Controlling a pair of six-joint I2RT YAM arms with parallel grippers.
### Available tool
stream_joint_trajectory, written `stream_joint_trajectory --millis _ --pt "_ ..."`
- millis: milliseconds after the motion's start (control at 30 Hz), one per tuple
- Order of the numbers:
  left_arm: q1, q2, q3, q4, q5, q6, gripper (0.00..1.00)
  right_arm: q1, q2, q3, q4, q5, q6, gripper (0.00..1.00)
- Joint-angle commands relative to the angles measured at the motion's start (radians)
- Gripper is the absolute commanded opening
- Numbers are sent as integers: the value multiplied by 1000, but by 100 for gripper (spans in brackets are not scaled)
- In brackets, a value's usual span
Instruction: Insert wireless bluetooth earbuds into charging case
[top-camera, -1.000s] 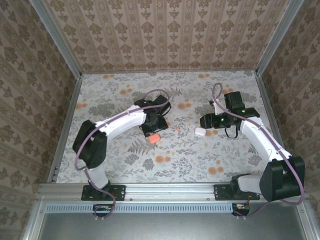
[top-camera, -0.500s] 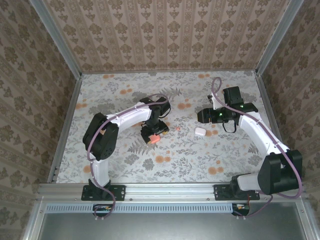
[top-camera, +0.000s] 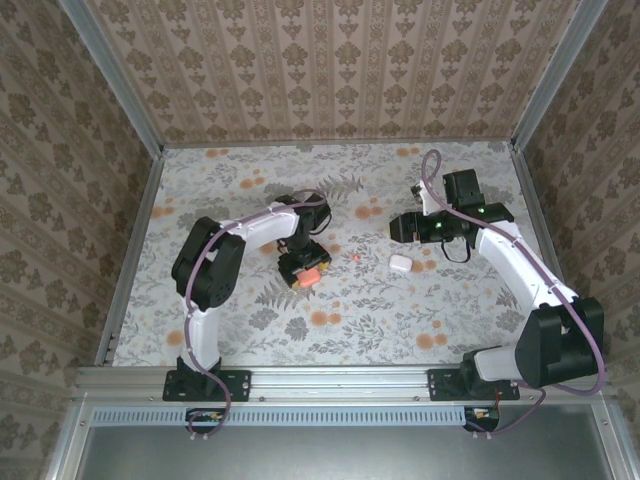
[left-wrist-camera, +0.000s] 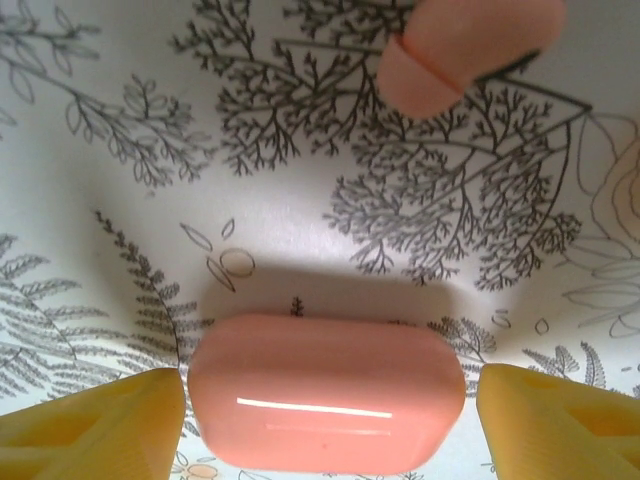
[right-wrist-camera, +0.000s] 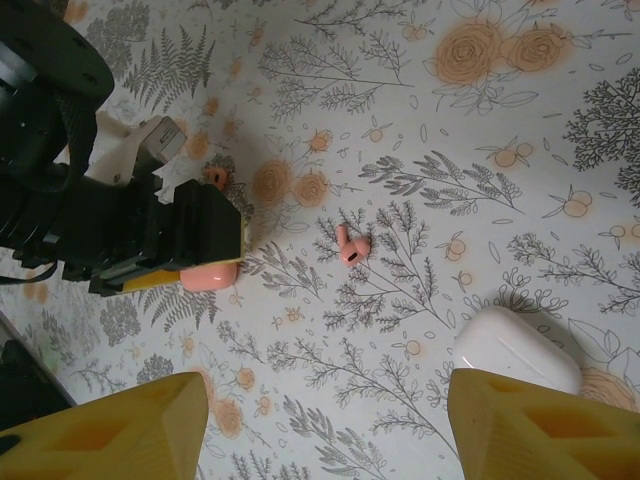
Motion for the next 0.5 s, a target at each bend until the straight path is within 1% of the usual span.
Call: stream_joint_trajectory --millis 0,133,167,333,467 --pt "6 29 0 1 34 54 77 6 -12 30 0 -6 15 66" --pt "6 58 9 -4 53 66 76 6 -26 38 -6 4 12 67" --pt "6 60 7 -1 53 67 74 6 -32 35 -4 4 11 67" --pt "6 58 5 -37 49 95 59 6 -49 19 -12 9 21 67" --pt "-2 9 -8 -61 40 120 50 6 -84 4 -25 27 29 67"
